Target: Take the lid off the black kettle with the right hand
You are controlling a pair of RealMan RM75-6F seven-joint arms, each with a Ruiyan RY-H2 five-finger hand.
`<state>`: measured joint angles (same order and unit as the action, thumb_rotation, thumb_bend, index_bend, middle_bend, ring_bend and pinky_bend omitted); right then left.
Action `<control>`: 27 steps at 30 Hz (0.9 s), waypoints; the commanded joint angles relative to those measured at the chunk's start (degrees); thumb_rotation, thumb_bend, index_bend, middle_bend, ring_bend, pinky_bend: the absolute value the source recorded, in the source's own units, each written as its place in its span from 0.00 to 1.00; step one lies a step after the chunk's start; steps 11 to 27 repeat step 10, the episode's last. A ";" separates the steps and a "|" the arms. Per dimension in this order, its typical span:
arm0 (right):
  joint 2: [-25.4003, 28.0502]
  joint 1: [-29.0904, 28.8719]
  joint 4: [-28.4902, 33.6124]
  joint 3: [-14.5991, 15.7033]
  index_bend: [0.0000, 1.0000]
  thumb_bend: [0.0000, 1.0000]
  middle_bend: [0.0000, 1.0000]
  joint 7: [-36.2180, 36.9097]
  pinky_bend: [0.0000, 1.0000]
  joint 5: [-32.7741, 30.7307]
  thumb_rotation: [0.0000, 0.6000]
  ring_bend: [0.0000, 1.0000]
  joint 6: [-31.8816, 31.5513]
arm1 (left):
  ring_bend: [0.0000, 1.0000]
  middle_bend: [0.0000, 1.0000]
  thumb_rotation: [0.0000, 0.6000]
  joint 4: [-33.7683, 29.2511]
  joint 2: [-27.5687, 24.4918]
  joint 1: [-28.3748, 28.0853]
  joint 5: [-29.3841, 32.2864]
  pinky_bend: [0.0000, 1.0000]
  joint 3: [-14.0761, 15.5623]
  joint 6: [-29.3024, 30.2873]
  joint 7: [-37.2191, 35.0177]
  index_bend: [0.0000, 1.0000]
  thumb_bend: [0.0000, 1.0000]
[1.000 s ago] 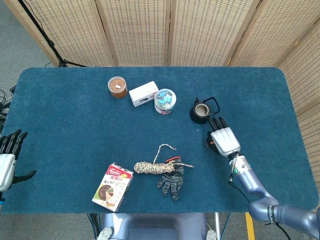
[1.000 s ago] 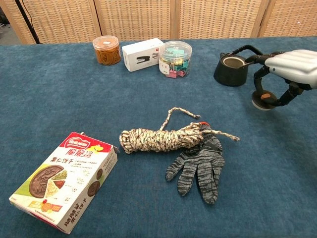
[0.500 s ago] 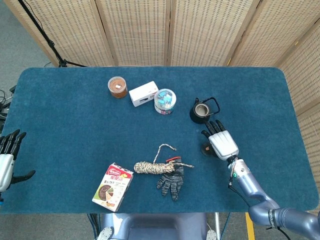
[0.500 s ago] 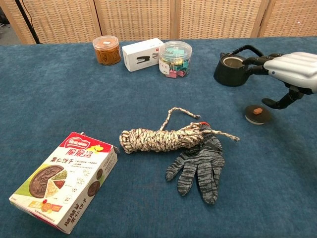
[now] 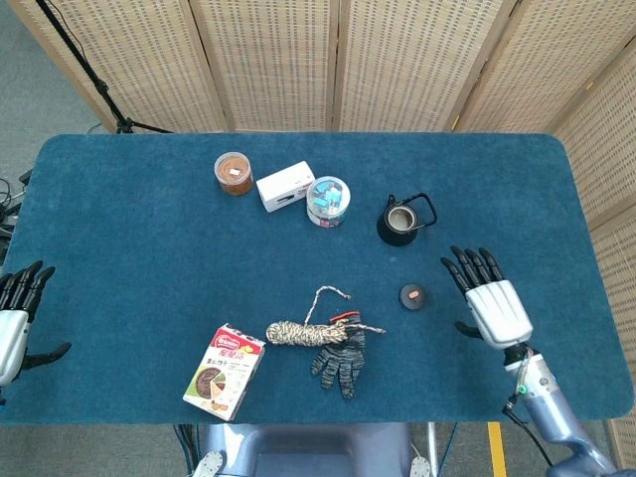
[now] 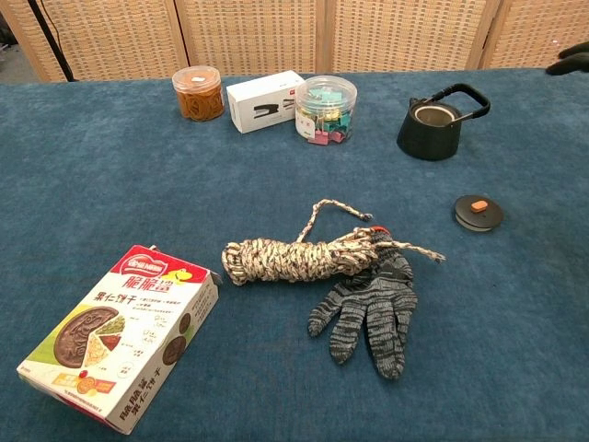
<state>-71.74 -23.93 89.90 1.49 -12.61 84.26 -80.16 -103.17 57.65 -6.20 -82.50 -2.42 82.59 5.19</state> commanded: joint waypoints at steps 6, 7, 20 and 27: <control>3.26 10.37 -4.85 2.74 0.00 0.00 0.00 7.60 0.00 4.01 1.00 0.00 -11.09 | 0.00 0.00 1.00 1.25 0.39 1.14 -2.24 0.00 0.93 1.85 -1.49 0.00 0.05; 3.09 11.14 -5.59 2.64 0.00 0.00 0.00 8.23 0.00 3.73 1.00 0.00 -11.66 | 0.00 0.00 1.00 1.33 0.46 1.29 -2.30 0.00 0.98 2.07 -1.46 0.00 0.05; 2.14 12.91 -8.13 2.10 0.00 0.00 0.00 10.32 0.00 3.53 1.00 0.00 -13.05 | 0.00 0.00 1.00 1.64 0.61 1.43 -2.66 0.00 1.12 2.25 -1.44 0.00 0.05; 2.14 12.91 -8.13 2.10 0.00 0.00 0.00 10.32 0.00 3.53 1.00 0.00 -13.05 | 0.00 0.00 1.00 1.64 0.61 1.43 -2.66 0.00 1.12 2.25 -1.44 0.00 0.05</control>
